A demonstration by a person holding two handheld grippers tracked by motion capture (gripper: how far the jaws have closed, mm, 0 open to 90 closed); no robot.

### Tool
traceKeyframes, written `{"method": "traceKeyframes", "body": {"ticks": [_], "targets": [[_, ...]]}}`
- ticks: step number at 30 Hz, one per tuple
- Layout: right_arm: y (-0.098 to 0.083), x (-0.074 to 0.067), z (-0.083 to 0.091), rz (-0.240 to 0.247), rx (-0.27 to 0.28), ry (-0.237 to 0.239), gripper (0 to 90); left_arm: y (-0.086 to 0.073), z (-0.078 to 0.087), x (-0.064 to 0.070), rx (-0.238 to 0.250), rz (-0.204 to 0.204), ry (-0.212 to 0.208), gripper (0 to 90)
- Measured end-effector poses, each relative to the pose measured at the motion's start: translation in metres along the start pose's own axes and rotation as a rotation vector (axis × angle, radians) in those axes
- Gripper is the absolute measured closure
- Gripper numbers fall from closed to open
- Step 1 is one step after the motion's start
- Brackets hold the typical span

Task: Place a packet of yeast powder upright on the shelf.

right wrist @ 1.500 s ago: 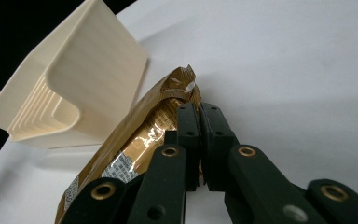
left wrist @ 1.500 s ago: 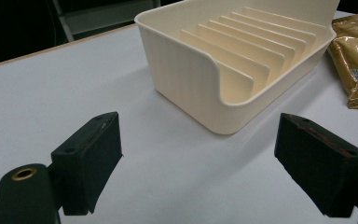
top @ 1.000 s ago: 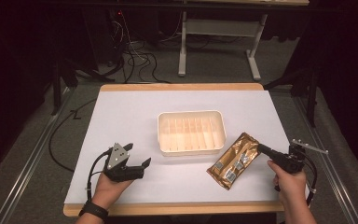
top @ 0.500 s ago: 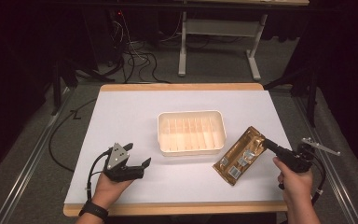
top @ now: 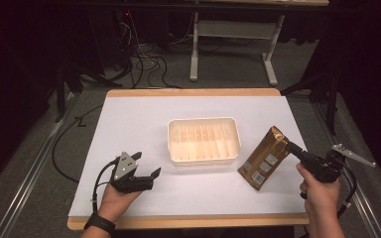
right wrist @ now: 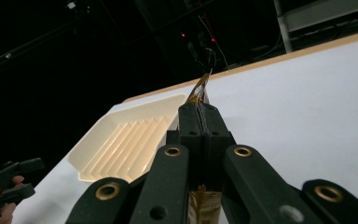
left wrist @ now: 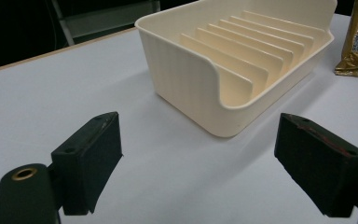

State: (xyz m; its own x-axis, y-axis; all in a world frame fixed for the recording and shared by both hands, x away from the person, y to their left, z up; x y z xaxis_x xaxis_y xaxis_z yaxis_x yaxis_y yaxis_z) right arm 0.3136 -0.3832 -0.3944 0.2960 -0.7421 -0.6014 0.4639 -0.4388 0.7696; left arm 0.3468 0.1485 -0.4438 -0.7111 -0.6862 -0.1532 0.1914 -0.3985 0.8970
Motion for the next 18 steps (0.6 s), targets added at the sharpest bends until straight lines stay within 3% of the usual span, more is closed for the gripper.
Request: {"method": "traceKeyframes", "body": {"ticks": [11,18], "targets": [[0.005,-0.013,0.005,0.024,0.032,0.017,90.0,0.000,0.000,0.000,0.001,0.000,-0.001,15.3],[0.013,-0.020,0.014,0.058,0.097,-0.023,90.0,0.000,0.000,0.000,0.000,0.000,-0.002,15.3]]}}
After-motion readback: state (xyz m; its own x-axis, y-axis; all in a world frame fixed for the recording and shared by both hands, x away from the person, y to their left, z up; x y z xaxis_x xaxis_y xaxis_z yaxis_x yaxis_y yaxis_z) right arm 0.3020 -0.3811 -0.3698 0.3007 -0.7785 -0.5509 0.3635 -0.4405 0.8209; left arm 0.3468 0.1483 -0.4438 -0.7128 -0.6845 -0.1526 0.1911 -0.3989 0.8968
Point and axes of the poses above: each handheld gripper's, and its own axes: z roughly backward along the jaws, y roughly out of its top, x roughly to its right, the point moved 1 cm from there along -z, roughly forward along the jaws, and after that the axes turned 8 degrees about -z, right-handed, at the moved point
